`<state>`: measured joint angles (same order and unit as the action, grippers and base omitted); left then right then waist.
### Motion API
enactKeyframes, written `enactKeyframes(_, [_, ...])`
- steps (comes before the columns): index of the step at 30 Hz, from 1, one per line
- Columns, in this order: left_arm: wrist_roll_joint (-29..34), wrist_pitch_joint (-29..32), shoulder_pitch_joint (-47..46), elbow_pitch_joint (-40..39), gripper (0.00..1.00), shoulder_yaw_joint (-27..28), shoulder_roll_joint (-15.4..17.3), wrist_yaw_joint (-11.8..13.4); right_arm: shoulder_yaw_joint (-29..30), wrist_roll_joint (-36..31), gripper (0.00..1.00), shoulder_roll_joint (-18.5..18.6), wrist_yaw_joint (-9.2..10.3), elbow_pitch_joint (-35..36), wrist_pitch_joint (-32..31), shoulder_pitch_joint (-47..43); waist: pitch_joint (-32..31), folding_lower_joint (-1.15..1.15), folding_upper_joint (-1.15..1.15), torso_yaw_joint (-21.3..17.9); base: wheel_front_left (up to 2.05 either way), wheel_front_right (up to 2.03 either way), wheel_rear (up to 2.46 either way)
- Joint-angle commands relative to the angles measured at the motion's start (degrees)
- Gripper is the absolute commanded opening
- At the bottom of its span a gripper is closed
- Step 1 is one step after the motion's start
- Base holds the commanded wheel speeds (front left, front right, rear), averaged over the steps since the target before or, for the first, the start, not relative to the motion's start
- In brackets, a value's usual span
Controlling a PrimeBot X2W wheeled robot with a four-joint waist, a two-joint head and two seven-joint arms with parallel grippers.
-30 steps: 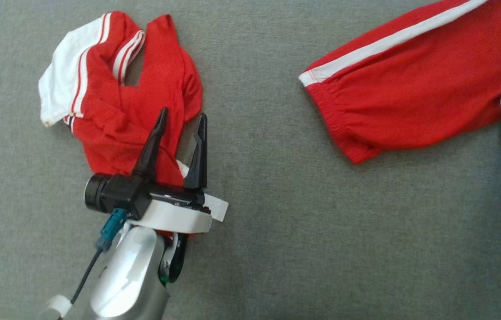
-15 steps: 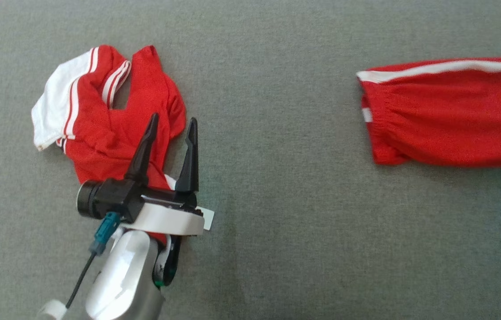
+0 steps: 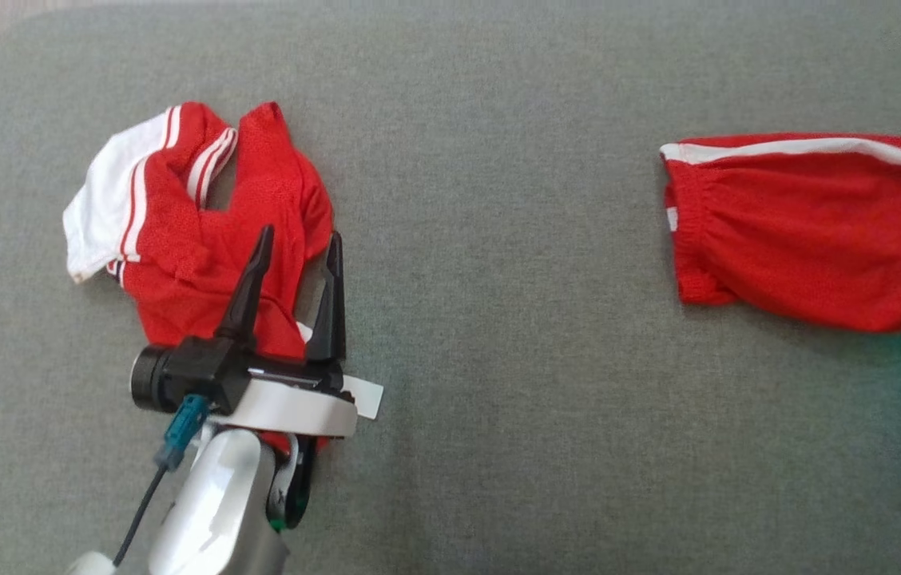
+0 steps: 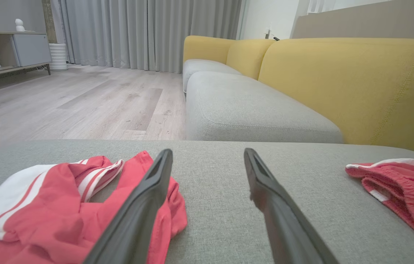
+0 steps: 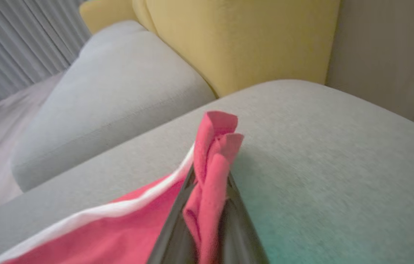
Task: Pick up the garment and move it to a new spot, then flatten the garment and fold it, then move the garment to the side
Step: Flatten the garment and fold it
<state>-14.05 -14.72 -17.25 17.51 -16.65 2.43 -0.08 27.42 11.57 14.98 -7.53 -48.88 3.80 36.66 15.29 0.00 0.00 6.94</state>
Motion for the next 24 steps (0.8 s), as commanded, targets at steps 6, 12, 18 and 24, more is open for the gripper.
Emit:
enactKeyframes(6, [0.56,-0.28,0.55,-1.09,1.00,1.97,0.45,-0.13,-9.58,8.05,0.00,-1.64,0.04,8.93,1.31,-1.27,-3.79,0.00,0.00,-0.29,0.00,0.00,0.00])
enactKeyframes(12, [0.58,-0.28,1.64,-0.56,1.00,2.05,0.45,-0.09,-21.91,17.80,0.00,-3.61,0.04,18.78,-0.22,-5.84,-6.50,0.00,0.00,0.26,0.00,0.00,0.00])
enactKeyframes(18, [0.39,-0.28,2.63,-0.31,1.00,2.34,0.45,-0.16,-30.04,21.58,0.00,-4.21,0.04,20.97,-0.54,-7.46,-7.66,0.00,0.00,1.64,0.00,0.00,0.00])
enactKeyframes(24, [0.76,-0.28,3.43,-0.15,1.00,2.92,0.45,-0.18,-38.96,22.27,0.00,-3.64,0.04,18.33,-0.96,-8.62,-8.29,0.00,0.00,2.85,0.00,0.00,0.00])
